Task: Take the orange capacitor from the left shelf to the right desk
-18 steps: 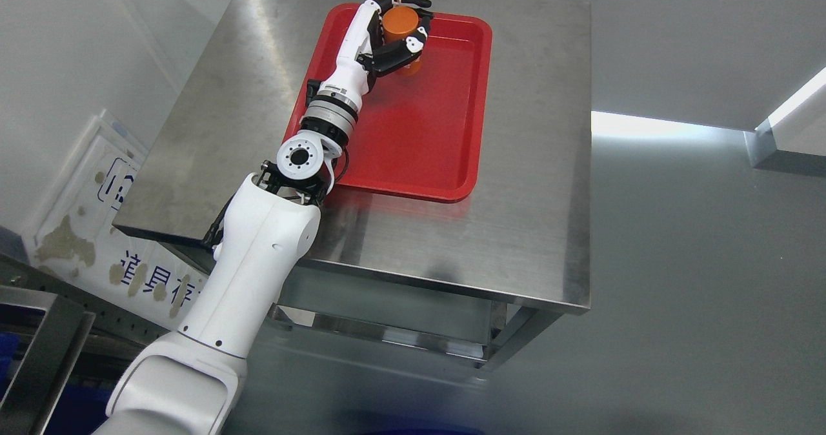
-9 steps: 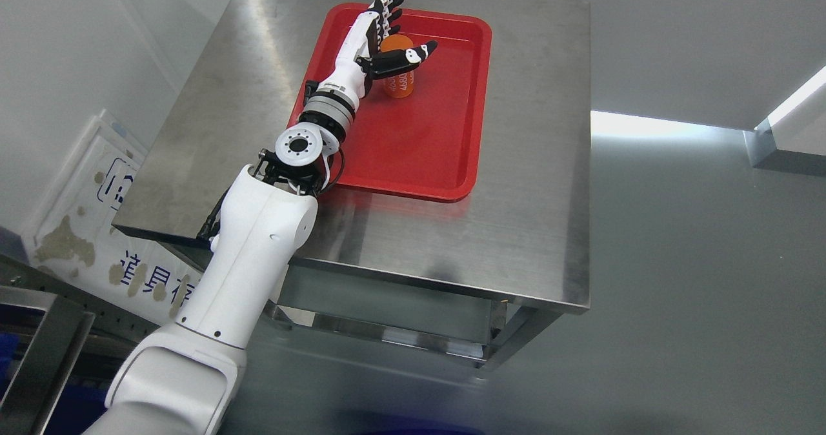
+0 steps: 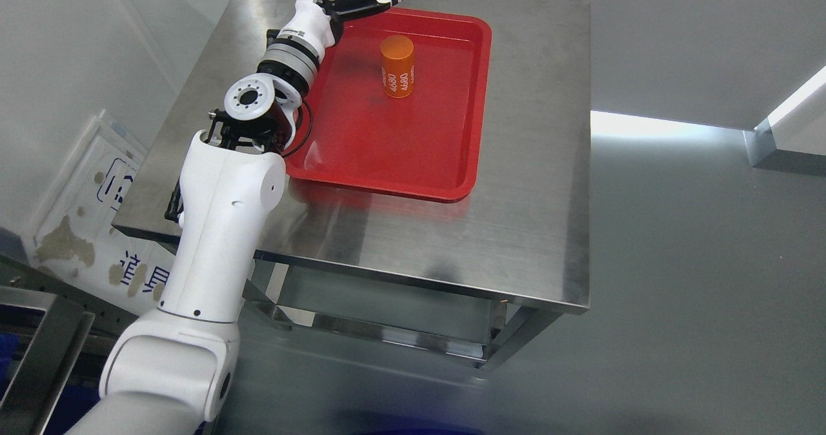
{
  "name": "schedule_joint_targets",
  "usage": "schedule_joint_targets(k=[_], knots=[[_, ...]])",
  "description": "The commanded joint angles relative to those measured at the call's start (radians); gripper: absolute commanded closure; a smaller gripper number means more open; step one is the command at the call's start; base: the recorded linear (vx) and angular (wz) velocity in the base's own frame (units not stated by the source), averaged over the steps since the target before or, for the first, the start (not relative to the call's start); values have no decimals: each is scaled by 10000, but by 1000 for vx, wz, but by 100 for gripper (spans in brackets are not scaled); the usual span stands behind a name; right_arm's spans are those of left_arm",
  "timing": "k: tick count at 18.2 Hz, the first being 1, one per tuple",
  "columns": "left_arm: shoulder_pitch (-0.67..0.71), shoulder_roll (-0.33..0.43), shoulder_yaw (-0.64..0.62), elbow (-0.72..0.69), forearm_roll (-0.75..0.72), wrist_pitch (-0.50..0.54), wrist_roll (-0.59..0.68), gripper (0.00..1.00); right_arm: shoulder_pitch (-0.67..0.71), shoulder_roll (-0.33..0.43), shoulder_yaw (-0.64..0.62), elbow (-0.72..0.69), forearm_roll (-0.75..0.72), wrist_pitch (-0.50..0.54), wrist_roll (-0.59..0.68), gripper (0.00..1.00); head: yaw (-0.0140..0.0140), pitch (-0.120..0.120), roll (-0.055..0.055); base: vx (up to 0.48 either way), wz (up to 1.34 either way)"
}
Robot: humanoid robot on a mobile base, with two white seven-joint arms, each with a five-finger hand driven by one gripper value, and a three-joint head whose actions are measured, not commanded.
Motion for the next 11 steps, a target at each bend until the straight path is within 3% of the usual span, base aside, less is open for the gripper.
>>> schedule_joint_targets(k=[1,5,8,11], knots=[[1252,175,3313,-3000,246,189,-246,0,230,-173,-168,-175,31,2,23,0,0,0,0,0,0],[3092,175,3148,-4398,246,143,334,0,230,-173,-183,-175,31,2,39,0,0,0,0,0,0],[3511,175,3009,-4354,215,-254,2110,0,230,-173,-168,-175,31,2,23,0,0,0,0,0,0],[3786,175,2917,-4369,215,-915,1842,0,230,-173,-168,-175,31,2,38,0,0,0,0,0,0]])
